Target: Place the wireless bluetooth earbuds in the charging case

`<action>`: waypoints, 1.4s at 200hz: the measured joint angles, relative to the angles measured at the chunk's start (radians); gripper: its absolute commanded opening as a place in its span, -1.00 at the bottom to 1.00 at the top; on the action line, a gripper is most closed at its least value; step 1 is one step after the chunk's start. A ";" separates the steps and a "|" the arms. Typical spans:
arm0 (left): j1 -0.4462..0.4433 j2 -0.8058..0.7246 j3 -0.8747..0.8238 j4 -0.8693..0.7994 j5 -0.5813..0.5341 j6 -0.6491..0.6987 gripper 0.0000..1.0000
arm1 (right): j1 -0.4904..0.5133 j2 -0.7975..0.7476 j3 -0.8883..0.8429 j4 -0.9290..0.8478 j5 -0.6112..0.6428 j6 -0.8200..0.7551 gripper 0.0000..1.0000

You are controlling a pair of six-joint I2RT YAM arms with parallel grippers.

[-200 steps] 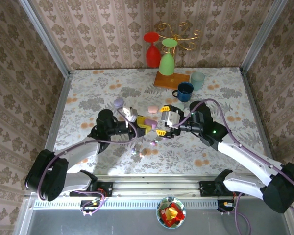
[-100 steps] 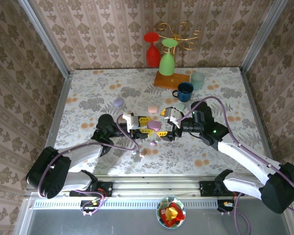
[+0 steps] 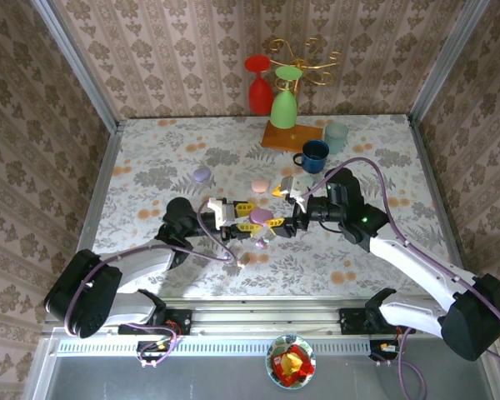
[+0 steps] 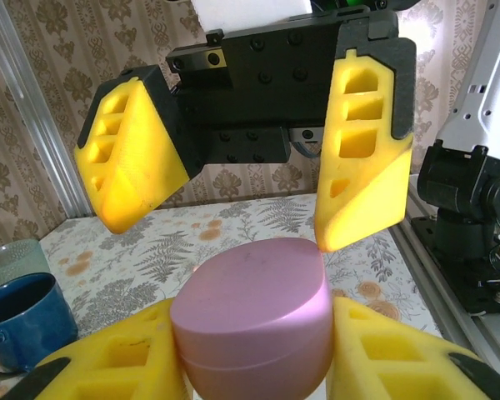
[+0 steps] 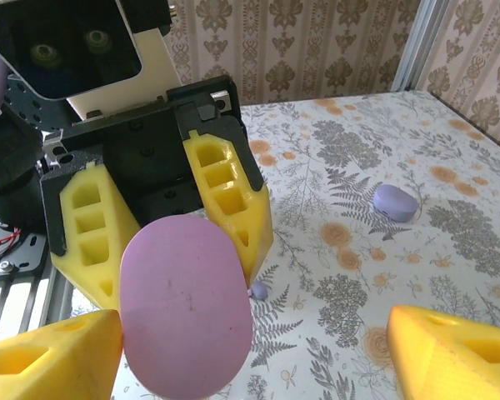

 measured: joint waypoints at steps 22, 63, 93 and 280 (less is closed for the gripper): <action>0.000 0.006 0.000 0.012 0.004 -0.003 -0.59 | -0.001 0.019 0.023 -0.008 -0.020 0.003 0.65; 0.006 0.047 -0.005 0.085 0.039 -0.034 -0.60 | -0.003 0.047 0.062 -0.053 -0.104 -0.034 0.59; 0.019 0.064 -0.013 0.146 0.064 -0.062 -0.60 | -0.002 0.083 0.088 -0.115 -0.132 -0.074 0.43; 0.037 0.058 -0.026 0.181 0.064 -0.129 0.16 | -0.002 0.129 0.122 -0.177 -0.211 -0.121 -0.37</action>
